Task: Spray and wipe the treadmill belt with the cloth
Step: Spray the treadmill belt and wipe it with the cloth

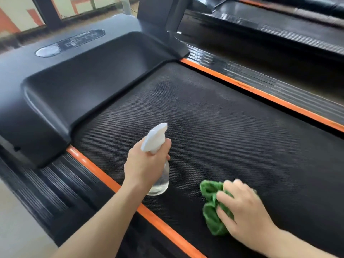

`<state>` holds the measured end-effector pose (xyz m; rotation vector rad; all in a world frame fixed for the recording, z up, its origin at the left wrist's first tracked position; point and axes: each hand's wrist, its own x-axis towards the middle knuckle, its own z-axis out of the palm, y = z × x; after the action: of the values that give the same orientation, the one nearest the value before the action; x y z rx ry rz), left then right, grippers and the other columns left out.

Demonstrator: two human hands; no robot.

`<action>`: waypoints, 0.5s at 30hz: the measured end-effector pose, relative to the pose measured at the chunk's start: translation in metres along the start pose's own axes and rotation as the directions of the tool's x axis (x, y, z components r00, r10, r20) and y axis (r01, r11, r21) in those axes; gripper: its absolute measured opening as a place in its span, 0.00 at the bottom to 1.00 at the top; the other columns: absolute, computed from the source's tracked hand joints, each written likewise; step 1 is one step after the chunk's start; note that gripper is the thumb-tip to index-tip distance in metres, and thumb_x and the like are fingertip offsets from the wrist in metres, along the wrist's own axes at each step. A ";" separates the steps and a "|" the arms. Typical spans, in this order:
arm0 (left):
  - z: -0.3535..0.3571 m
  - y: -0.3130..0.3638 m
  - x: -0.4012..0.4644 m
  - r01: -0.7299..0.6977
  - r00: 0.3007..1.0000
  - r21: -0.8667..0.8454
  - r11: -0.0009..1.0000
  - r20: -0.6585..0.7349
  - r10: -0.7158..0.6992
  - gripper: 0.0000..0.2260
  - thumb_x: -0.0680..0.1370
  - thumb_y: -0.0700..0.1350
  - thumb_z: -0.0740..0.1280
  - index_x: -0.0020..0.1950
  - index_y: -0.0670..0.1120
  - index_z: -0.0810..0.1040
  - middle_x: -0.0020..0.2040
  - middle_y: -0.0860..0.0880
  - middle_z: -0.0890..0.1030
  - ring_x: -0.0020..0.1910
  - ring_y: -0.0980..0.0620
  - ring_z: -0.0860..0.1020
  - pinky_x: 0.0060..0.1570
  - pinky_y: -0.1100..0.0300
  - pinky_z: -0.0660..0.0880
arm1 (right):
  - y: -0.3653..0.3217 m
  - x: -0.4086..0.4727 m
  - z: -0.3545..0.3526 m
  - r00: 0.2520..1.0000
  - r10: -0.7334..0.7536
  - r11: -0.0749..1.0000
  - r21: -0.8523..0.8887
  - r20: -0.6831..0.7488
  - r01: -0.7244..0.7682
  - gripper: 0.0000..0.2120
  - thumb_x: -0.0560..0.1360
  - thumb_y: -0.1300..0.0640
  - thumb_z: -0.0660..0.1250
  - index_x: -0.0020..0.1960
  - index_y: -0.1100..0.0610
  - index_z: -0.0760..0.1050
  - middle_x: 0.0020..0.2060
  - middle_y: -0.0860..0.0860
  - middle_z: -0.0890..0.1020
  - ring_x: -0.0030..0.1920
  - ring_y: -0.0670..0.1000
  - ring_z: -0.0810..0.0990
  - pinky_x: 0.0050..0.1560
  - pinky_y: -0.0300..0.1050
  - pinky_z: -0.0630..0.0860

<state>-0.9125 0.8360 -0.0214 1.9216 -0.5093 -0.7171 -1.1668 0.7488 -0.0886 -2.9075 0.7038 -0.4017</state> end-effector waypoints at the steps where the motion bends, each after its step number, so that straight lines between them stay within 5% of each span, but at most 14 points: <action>1: 0.000 0.002 0.002 -0.001 1.000 0.030 1.000 0.005 0.001 0.15 0.72 0.65 0.67 0.40 0.54 0.84 0.34 0.59 0.86 0.44 0.52 0.86 0.60 0.41 0.80 | 0.005 -0.008 -0.005 0.999 -0.049 0.999 -0.011 0.015 0.049 0.07 0.73 0.50 0.65 0.40 0.52 0.71 0.41 0.47 0.71 0.41 0.50 0.67 0.43 0.43 0.62; 5: 0.005 0.001 0.011 0.010 1.000 0.073 0.997 0.012 -0.011 0.18 0.70 0.65 0.68 0.39 0.51 0.85 0.33 0.58 0.86 0.42 0.51 0.86 0.58 0.42 0.81 | 0.029 0.051 0.014 0.981 -0.192 0.980 -0.062 -0.019 0.190 0.08 0.74 0.52 0.64 0.40 0.55 0.73 0.40 0.52 0.73 0.40 0.54 0.69 0.41 0.45 0.62; 8: 0.007 -0.001 0.012 -0.001 1.000 0.108 0.994 0.003 0.001 0.17 0.70 0.64 0.68 0.39 0.51 0.85 0.33 0.58 0.86 0.43 0.52 0.86 0.59 0.43 0.80 | 0.043 0.164 0.046 0.984 0.027 0.998 -0.058 -0.178 -0.038 0.13 0.75 0.50 0.60 0.44 0.57 0.78 0.41 0.56 0.76 0.40 0.59 0.73 0.40 0.54 0.75; 11: 0.010 -0.001 0.013 -0.016 1.000 0.136 0.991 0.004 0.016 0.15 0.71 0.63 0.67 0.41 0.53 0.85 0.33 0.59 0.86 0.44 0.52 0.86 0.60 0.44 0.80 | 0.031 0.252 0.063 0.962 0.253 0.963 -0.067 -0.104 -0.261 0.15 0.79 0.49 0.57 0.56 0.55 0.78 0.51 0.56 0.77 0.51 0.62 0.75 0.51 0.55 0.74; 15: 0.010 0.002 0.012 -0.024 1.000 0.156 0.987 0.021 0.021 0.15 0.71 0.63 0.67 0.43 0.54 0.84 0.34 0.59 0.86 0.45 0.51 0.86 0.59 0.43 0.80 | 0.014 0.241 0.063 0.968 0.229 0.968 -0.084 -0.102 -0.237 0.15 0.78 0.48 0.57 0.50 0.56 0.78 0.48 0.56 0.77 0.50 0.61 0.74 0.49 0.54 0.73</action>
<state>-0.9102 0.8208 -0.0257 2.0529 -0.6139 -0.6992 -0.9486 0.6277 -0.0965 -2.8607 1.0944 -0.4879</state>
